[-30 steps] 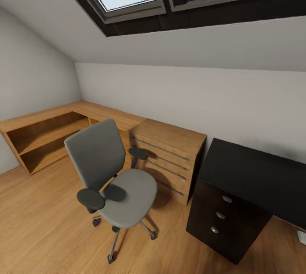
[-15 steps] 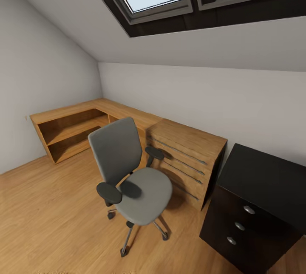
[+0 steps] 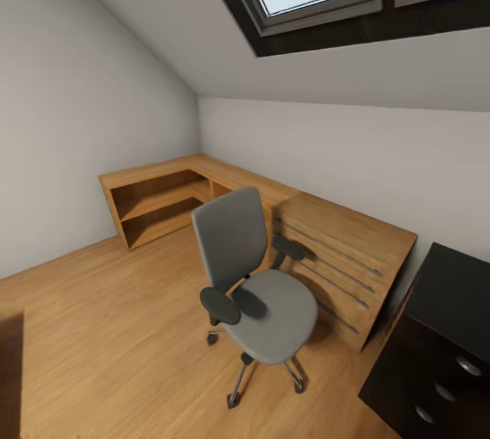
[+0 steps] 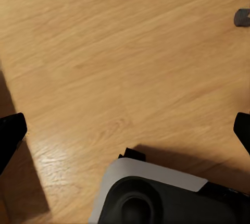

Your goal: In the bedroom, organize the workspace by keeping the computer under the desk, ensuring the monitor is on the desk, placing the keyboard on the desk next to the monitor, placing the mouse on the desk next to the keyboard, moving the folder from the swivel chair onto the desk next to the mouse, stacking the notebook on top of the folder with the pen on top of the notebook, and positioning the swivel chair next to the desk.

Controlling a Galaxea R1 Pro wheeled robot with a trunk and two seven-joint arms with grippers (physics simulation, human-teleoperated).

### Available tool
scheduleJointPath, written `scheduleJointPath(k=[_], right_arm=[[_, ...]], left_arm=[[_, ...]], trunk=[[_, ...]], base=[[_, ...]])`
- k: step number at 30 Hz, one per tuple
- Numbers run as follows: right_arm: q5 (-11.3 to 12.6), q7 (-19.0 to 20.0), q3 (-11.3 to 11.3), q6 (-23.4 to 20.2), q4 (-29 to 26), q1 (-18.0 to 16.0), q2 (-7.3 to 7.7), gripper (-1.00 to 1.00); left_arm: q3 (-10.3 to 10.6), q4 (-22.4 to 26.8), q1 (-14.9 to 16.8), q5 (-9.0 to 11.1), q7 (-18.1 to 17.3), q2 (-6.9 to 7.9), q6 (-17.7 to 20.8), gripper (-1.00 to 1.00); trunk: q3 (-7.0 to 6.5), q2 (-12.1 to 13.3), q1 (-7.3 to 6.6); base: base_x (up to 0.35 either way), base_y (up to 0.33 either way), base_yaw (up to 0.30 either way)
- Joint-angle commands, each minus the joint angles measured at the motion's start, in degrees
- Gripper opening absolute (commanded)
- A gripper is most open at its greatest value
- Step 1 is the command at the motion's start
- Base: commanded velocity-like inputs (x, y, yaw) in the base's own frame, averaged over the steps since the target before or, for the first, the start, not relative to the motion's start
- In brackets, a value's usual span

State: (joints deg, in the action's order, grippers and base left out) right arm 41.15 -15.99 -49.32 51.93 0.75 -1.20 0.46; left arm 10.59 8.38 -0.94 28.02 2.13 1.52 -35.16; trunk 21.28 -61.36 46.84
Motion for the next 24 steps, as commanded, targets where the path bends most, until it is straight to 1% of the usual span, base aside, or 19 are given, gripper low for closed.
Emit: scheduleJointPath(k=[1, 11, 16, 24], right_arm=[[-0.1, -0.54, -0.47, 0.05, 0.09, -0.03, -0.02, 1.0], [-0.1, -0.44, -0.45, -0.07, 0.12, -0.03, 0.02, 1.0], [-0.1, -0.45, -0.4, -0.08, 0.12, -0.03, 0.06, 1.0], [-0.12, -0.4, -0.48, -0.08, 0.1, -0.03, 0.03, 1.0]], left_arm=[[0.5, 0.08, -0.03, 0.33, -0.05, 0.04, -0.07, 1.0], [0.55, -0.11, -0.03, 0.33, -1.04, 0.1, 0.16, 1.0], [0.55, -0.12, -0.03, 0.34, -1.04, 0.07, 0.24, 1.0], [0.5, -0.12, -0.03, 0.36, -0.76, -0.01, 0.28, 1.0]], trunk=[[0.09, -0.04, 0.02], [0.44, -0.04, 0.02], [0.61, -0.04, 0.02], [0.85, -0.04, 0.02]], base=[[0.084, 0.313, 0.265], [0.024, 0.302, 0.251], [0.001, 0.069, 0.248], [0.0, 0.012, 0.253]])
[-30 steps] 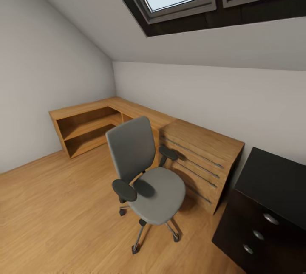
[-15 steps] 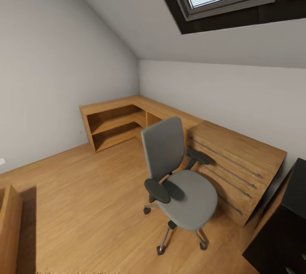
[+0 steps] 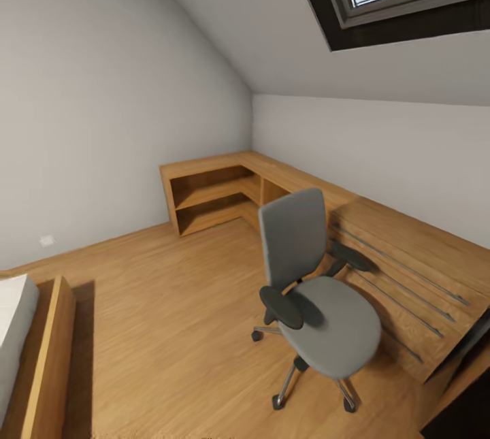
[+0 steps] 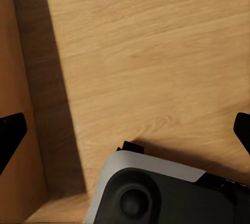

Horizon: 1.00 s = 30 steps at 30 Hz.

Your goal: In the bedroom, organize the workspace by keeping the computer under the desk, ensuring the monitor is on the desk, placing the keyboard on the desk next to the monitor, placing the mouse on the desk next to the keyboard, moving the folder from the swivel chair onto the desk next to the mouse, stacking the notebook on top of the folder with the pen on top of the notebook, and positioning the swivel chair next to the desk.

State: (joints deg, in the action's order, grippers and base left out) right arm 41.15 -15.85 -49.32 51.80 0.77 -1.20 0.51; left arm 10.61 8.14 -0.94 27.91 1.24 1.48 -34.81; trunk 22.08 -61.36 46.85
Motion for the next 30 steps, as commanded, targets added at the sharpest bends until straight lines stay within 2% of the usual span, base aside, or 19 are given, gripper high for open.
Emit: scheduleJointPath(k=[1, 23, 30], right_arm=[[-0.12, -0.54, -0.49, 0.05, 0.09, -0.05, -0.01, 1.0], [-0.21, -0.57, -0.49, 0.05, 0.04, -0.05, -0.07, 1.0], [-0.22, -0.58, -0.47, 0.12, 0.02, -0.04, -0.08, 1.0]], left_arm=[[0.49, 0.12, -0.03, 0.48, 0.14, 0.01, -0.08, 1.0], [0.8, 0.12, -0.03, 0.28, -0.15, -0.36, 0.15, 1.0], [0.83, 0.12, -0.03, 0.19, -0.25, -0.39, 0.19, 1.0]], trunk=[[0.08, -0.04, 0.0], [0.43, -0.04, 0.0], [0.44, -0.04, 0.0]], base=[[0.0, 0.003, 0.257], [0.0, 0.0, 0.262], [0.166, 0.0, 0.273]])
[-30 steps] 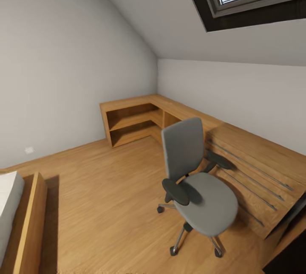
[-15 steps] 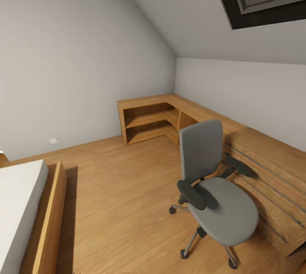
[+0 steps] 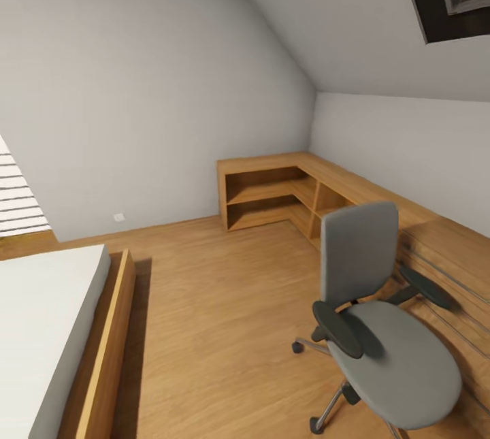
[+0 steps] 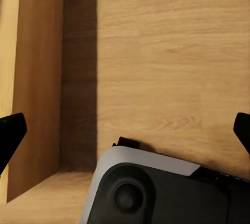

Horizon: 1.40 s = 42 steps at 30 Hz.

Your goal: In the bedroom, organize the workspace by keeping the computer under the desk, ensuring the monitor is on the desk, placing the keyboard on the desk next to the monitor, placing the mouse on the desk next to the keyboard, moving the folder from the swivel chair onto the desk next to the mouse, stacking the notebook on top of the folder with the pen on top of the notebook, and positioning the swivel chair next to the desk.

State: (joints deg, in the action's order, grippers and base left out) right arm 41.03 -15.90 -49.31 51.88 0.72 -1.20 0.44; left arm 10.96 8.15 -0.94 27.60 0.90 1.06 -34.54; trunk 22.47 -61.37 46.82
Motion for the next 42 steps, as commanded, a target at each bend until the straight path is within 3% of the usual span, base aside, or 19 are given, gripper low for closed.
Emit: scheduleJointPath(k=[1, 19, 33, 42], right_arm=[[-0.13, -0.53, -0.49, 0.09, 0.07, -0.03, -0.04, 1.0], [-0.16, -0.53, -0.52, 0.07, 0.07, -0.03, 0.0, 1.0], [-0.17, -0.53, -0.51, 0.04, 0.07, -0.03, 0.0, 1.0], [-0.1, -0.53, -0.44, 0.05, 0.07, -0.03, 0.0, 1.0]], left_arm=[[0.51, 0.12, -0.03, 0.45, 0.08, 0.1, -0.05, 1.0], [0.47, 0.03, -0.03, 0.27, 0.22, 0.1, 0.0, 1.0], [0.47, 0.03, -0.03, 0.27, 0.24, 0.14, -0.03, 1.0], [0.47, 0.03, -0.03, 0.27, 0.31, 0.15, -0.01, 1.0]], trunk=[[0.05, -0.03, 0.03], [-0.18, -0.03, 0.03], [-1.34, -0.03, 0.03], [-1.8, -0.03, 0.03]], base=[[0.29, 0.0, 0.274], [0.267, 0.0, 0.244], [0.039, 0.0, 0.038], [0.263, 0.0, 0.025]])
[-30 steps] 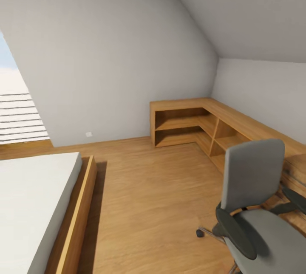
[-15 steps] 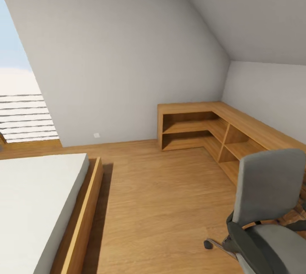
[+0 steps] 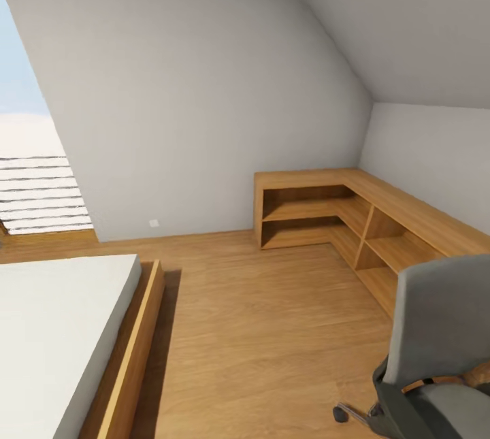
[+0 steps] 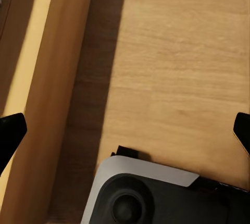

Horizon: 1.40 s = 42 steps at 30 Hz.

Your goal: In the bedroom, organize the workspace by keeping the computer under the desk, ensuring the monitor is on the desk, placing the keyboard on the desk next to the monitor, placing the mouse on the desk next to the keyboard, moving the folder from the swivel chair onto the desk next to the mouse, stacking the notebook on top of the folder with the pen on top of the notebook, and positioning the swivel chair next to the desk.

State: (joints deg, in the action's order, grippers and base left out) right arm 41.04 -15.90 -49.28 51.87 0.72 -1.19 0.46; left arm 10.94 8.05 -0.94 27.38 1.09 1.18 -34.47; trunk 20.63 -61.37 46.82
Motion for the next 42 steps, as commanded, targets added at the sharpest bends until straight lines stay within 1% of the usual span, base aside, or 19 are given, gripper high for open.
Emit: scheduleJointPath(k=[1, 7, 22, 42], right_arm=[[-0.12, -0.53, -0.53, 0.16, 0.06, -0.04, -0.02, 1.0], [-0.16, -0.53, -0.67, 0.49, 0.01, -0.05, -0.12, 1.0], [-0.17, -0.4, -0.75, 0.58, 0.0, -0.04, -0.07, 1.0], [0.05, -0.14, -0.44, 0.03, 0.02, -0.04, 0.04, 1.0]], left_arm=[[0.48, 0.12, -0.03, 0.48, 0.12, 0.0, -0.08, 1.0], [0.52, 0.12, -0.03, 0.42, 0.13, -0.15, -0.07, 1.0], [1.8, 0.12, -0.03, 0.4, 0.14, -0.23, -0.07, 1.0], [1.89, 0.12, -0.03, 0.37, 0.14, -0.21, -0.07, 1.0]], trunk=[[0.03, -0.03, 0.04], [-0.01, -0.03, 0.04], [-0.02, -0.03, 0.04], [-0.02, -0.03, 0.04]], base=[[0.311, 0.0, 0.009], [0.321, 0.0, 0.004], [0.328, 0.0, 0.0], [0.329, 0.0, 0.0]])
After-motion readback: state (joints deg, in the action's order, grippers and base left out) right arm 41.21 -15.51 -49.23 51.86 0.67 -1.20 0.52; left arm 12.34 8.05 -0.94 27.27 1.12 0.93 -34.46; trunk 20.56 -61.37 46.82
